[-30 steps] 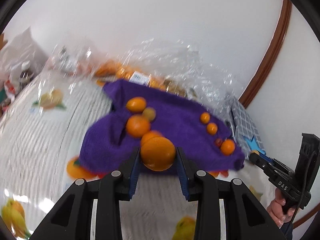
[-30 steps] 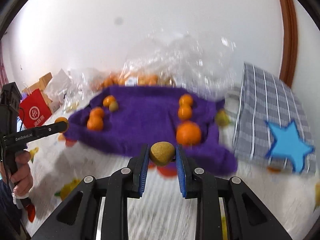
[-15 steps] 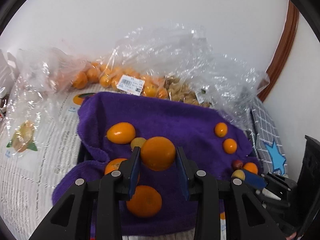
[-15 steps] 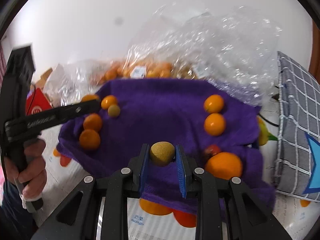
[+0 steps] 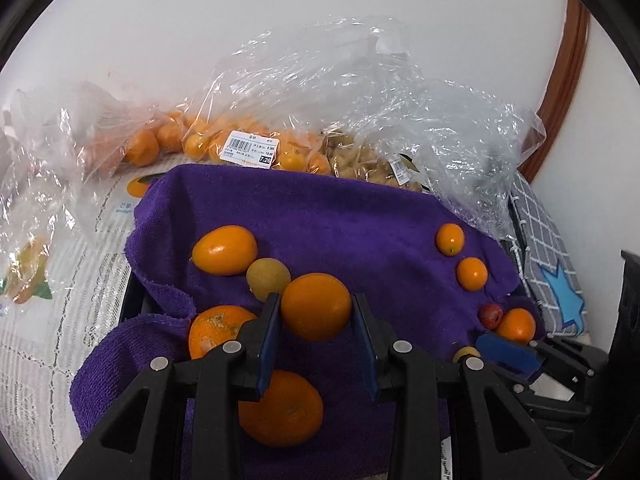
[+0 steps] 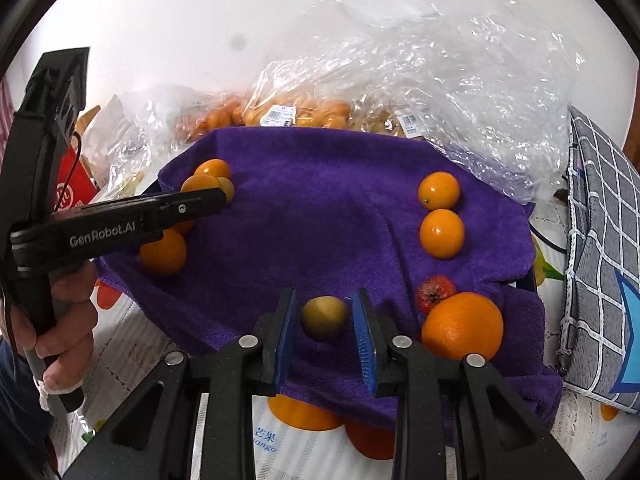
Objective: Organize fruits
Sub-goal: 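Carry the large orange and yellow-green fruit onto the purple towel, then open the right gripper to release the yellow-green fruit while the left gripper releases the orange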
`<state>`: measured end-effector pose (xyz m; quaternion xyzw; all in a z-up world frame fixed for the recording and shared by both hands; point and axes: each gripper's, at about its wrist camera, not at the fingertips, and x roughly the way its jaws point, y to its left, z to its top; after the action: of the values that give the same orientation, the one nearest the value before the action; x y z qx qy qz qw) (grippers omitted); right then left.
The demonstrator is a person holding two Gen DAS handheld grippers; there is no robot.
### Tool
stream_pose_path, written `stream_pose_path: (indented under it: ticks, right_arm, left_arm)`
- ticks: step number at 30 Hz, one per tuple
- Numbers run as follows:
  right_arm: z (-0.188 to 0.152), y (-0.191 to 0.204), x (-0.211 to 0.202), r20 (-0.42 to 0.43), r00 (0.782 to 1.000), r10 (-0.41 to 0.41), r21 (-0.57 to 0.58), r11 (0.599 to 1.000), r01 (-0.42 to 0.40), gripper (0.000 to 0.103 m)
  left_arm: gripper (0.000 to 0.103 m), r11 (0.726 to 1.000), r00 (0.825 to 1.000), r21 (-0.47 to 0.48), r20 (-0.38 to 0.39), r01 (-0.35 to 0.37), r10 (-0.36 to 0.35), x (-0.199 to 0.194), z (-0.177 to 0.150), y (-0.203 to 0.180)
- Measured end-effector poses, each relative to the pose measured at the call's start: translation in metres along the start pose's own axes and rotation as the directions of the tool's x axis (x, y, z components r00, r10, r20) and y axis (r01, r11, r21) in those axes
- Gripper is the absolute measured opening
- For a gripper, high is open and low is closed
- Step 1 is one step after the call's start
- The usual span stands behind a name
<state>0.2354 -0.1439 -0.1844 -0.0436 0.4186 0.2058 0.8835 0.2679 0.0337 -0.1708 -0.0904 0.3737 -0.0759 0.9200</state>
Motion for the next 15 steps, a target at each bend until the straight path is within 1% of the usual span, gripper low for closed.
stream_pose_path:
  ticks: [4,6,8,11,13,15]
  right_arm:
    - [0.000,-0.003,0.000,-0.002,1.000,-0.011,0.010,1.000,0.011,0.036]
    - [0.000,-0.004,-0.002,0.003,1.000,-0.013,0.013,1.000,0.013,0.043]
    - [0.001,-0.006,-0.005,0.015,1.000,-0.012,0.019,1.000,0.012,0.046]
    - [0.001,-0.012,-0.010,0.034,0.999,-0.008,0.039,0.999,0.006,0.047]
    - [0.002,-0.014,-0.013,0.042,0.999,-0.010,0.052,0.999,0.007,0.049]
    - [0.002,-0.015,-0.016,0.056,0.998,-0.001,0.064,0.998,-0.003,0.052]
  left_arm:
    - [0.033,0.999,1.000,0.029,0.012,-0.028,0.028,0.001,-0.002,-0.004]
    - [0.033,0.998,0.999,0.045,0.020,-0.041,0.040,0.001,-0.003,-0.006]
    - [0.033,0.997,0.998,0.060,0.025,-0.051,0.050,0.001,-0.005,-0.007]
    - [0.033,0.994,0.997,0.081,0.029,-0.070,0.067,0.001,-0.005,-0.011]
    - [0.034,0.994,0.997,0.082,0.031,-0.070,0.068,0.000,-0.006,-0.012]
    - [0.036,0.995,0.998,0.079,0.037,-0.061,0.058,-0.001,-0.006,-0.010]
